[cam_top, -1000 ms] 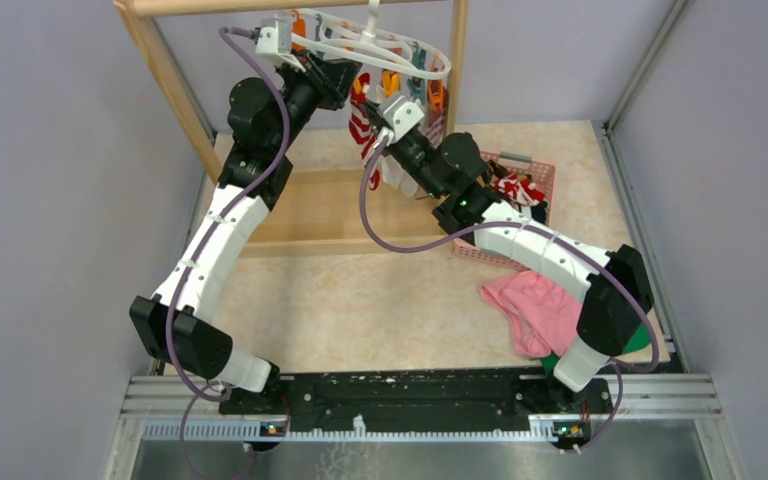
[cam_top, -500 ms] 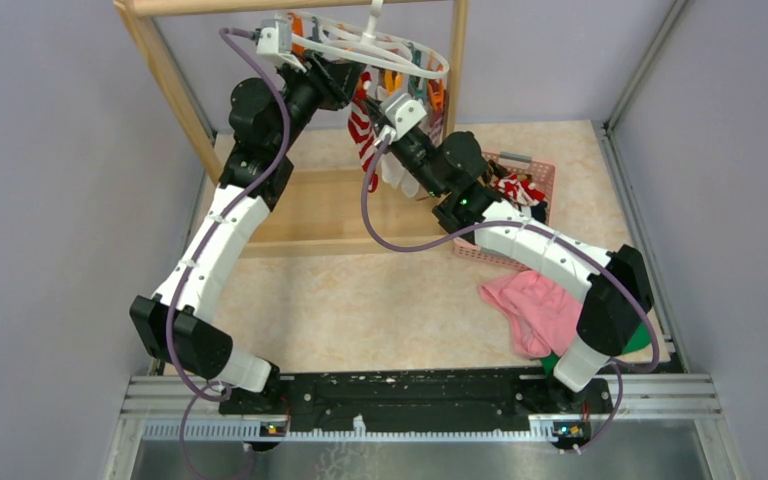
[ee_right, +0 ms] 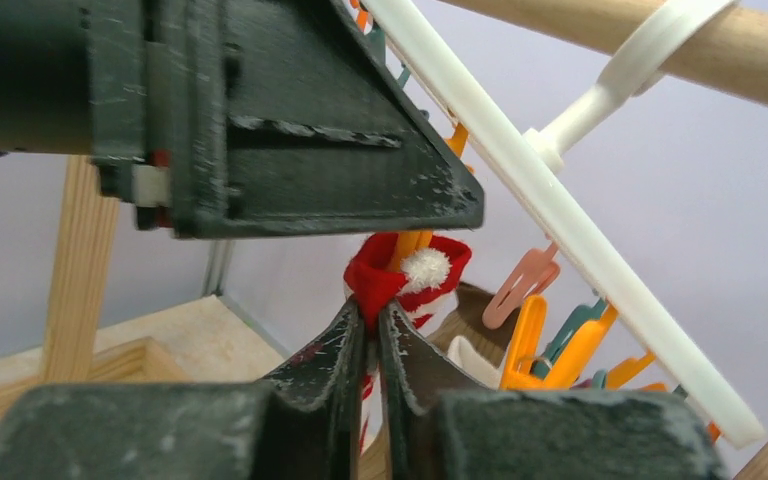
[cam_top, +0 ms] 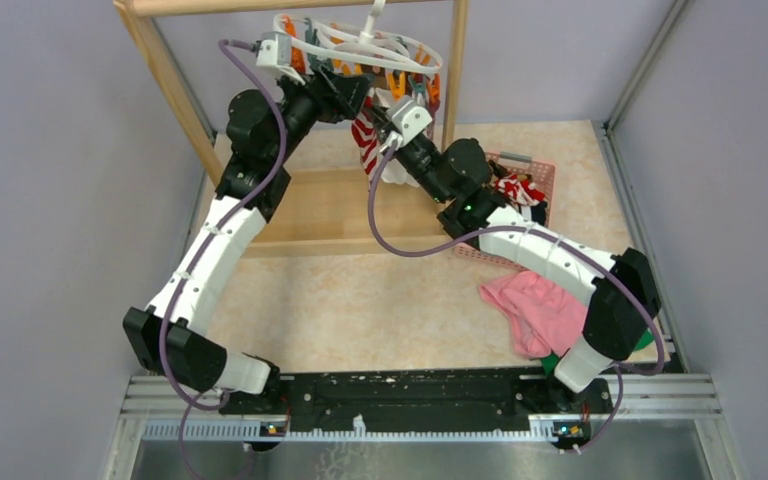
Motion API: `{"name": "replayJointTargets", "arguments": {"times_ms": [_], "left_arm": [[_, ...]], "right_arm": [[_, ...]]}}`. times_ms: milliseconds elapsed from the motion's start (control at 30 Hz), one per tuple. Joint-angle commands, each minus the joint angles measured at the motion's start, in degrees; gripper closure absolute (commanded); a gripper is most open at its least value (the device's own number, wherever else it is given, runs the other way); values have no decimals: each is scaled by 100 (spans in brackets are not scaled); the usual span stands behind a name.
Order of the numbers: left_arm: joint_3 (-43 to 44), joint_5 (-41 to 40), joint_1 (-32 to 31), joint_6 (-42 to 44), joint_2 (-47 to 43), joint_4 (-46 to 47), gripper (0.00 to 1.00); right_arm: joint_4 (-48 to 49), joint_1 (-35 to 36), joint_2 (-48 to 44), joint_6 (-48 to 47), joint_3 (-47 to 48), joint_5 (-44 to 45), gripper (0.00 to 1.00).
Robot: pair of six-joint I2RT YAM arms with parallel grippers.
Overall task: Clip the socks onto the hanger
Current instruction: Clamp the sock onto the hanger, then pick up the sock from the bin.
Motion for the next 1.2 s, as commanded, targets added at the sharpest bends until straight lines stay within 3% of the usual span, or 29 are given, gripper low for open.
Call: {"name": "replayJointTargets", "arguments": {"times_ms": [0,200,400,633,767,933,1067,1167], "left_arm": [[-344,302,-21,-75,-624,382,21],[-819,326,-22,12,-1233,289,11],[-1408,796,-25,287,-1834,-28,9],[-2994,1568,-20,647,-2965,389,5],[-4200,1603,-19,432,-3694,889,3],[-5795,1565,-24,-190,-4248,2014,1],[-6420,1464,-25,-519,-4364,2194,1],[-6432,1492,-18,-567,-4361,1734,1]], "right_arm": [[441,-144,-579,360,-355,-139,86],[510,-284,-999,627,-855,-485,63],[484,-403,-1475,758,-1323,-663,43],[201,-631,-2201,1248,-2220,-1133,25],[55,-779,-2543,1525,-2705,-1502,19],[174,-978,-2812,2070,-3345,-1919,18],[209,-1196,-3091,2648,-3966,-1998,17],[-52,-1505,-3459,3220,-4475,-1798,16]]}}
